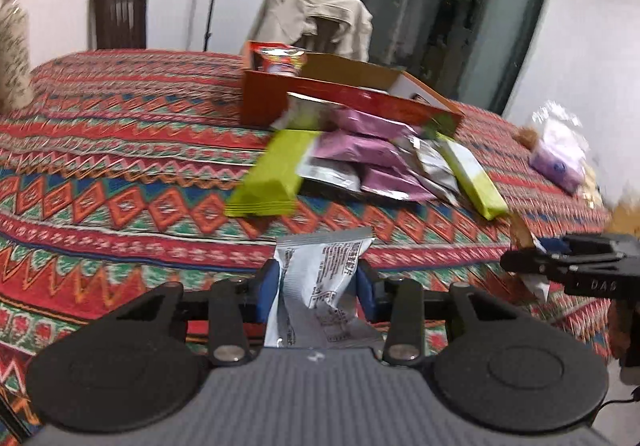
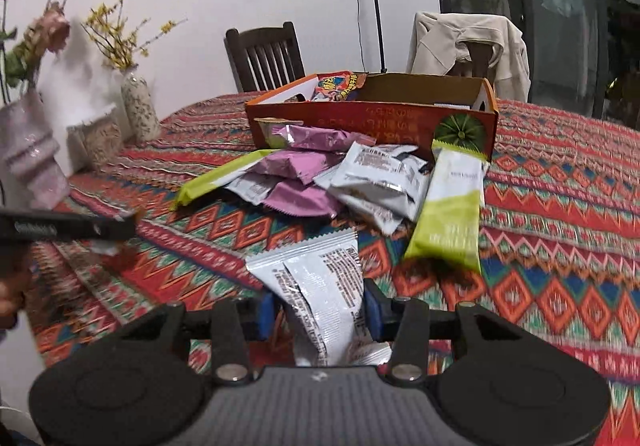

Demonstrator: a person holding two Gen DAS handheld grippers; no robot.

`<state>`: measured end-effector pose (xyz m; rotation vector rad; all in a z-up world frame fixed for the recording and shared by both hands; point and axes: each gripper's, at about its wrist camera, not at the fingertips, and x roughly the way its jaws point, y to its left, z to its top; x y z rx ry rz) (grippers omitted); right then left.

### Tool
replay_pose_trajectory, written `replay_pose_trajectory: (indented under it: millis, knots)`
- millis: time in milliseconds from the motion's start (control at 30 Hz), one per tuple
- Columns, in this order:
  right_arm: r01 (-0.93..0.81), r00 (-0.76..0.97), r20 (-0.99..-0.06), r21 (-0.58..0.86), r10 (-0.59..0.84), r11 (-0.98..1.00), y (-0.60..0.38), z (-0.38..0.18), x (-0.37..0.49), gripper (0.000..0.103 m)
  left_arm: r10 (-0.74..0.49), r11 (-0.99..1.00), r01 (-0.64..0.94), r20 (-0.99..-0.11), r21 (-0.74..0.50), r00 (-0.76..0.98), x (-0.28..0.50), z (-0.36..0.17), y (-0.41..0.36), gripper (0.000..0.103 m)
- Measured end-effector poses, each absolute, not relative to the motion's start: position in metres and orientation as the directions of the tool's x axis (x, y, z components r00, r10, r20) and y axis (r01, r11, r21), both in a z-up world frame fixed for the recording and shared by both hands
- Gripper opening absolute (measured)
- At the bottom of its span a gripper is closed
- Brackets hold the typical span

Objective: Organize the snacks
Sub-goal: 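Carry both white packets into the cardboard box and open both tools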

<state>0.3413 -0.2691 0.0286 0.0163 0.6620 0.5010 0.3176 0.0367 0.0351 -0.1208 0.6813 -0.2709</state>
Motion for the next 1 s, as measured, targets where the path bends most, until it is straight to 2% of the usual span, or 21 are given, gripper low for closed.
replay_pose_trajectory:
  millis: [267, 533, 800, 1000]
  knots:
    - [-0.404, 0.718, -0.522, 0.226, 0.46, 0.886, -0.299, 0.035, 0.314, 0.042, -0.318, 0.947, 0.286, -0.568, -0.148, 0.759, 0.306, 0.055, -0.003, 0.041]
    - [-0.391, 0.75, -0.456, 0.277, 0.478, 0.878, -0.32, 0.047, 0.322, 0.042, -0.369, 0.929, 0.322, -0.511, -0.182, 0.776, 0.344, 0.089, -0.009, 0.041]
    - [-0.43, 0.795, -0.373, 0.208, 0.478, 0.878, -0.32, 0.101, 0.377, 0.042, -0.317, 0.948, 0.297, -0.429, -0.114, 0.846, 0.434, 0.14, -0.007, 0.041]
    - [-0.449, 0.809, -0.329, 0.191, 0.488, 0.873, -0.315, 0.146, 0.453, 0.042, -0.266, 0.962, 0.264, -0.471, -0.072, 0.841, 0.551, 0.157, -0.004, 0.041]
